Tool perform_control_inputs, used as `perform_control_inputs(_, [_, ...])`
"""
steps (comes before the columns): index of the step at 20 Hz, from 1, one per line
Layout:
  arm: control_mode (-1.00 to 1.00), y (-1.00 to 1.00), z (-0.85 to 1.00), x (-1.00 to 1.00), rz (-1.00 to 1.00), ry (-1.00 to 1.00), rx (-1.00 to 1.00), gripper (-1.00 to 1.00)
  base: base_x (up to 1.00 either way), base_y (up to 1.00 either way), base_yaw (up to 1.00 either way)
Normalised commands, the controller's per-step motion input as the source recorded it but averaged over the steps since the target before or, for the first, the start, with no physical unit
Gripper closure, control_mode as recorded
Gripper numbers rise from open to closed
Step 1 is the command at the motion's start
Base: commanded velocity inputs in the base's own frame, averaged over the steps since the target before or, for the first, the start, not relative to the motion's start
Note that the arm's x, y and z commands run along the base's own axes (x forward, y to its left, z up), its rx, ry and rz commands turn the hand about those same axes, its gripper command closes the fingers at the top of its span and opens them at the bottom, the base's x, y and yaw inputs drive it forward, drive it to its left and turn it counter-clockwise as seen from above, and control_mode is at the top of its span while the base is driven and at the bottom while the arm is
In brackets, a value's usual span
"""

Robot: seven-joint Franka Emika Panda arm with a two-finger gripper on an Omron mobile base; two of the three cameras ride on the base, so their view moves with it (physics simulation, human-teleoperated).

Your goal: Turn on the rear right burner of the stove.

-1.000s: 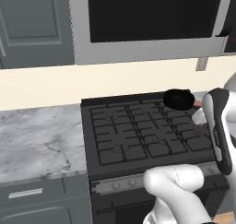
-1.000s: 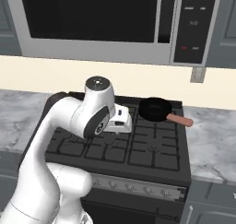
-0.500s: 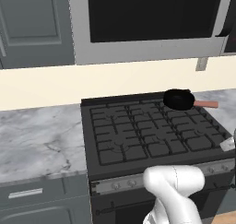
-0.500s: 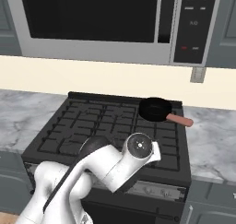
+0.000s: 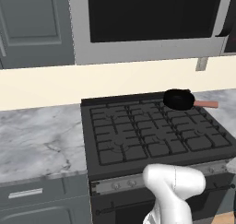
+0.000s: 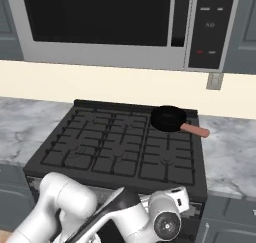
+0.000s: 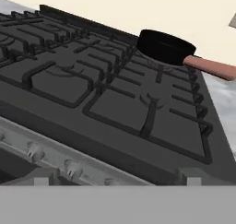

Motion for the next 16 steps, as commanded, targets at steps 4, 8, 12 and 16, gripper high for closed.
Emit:
perform_control_inputs(4, [-1.00, -0.29, -0.99, 0.01, 0.03, -0.18, -0.07, -1.00, 0.00, 0.00, 0.00])
perform_control_inputs(8, [-1.00, -0.23, -0.54, 0.00, 0.04, -0.02, 0.23, -1.00, 0.00, 0.00, 0.00])
perform_control_inputs(12, [-1.00, -0.09, -0.14, 0.00, 0.00, 0.01, 0.14, -1.00, 0.00, 0.00, 0.00])
perform_control_inputs(16, [-1.00, -0.01, -0.11, 0.01, 0.00, -0.02, 0.14, -1.00, 0.00, 0.00, 0.00])
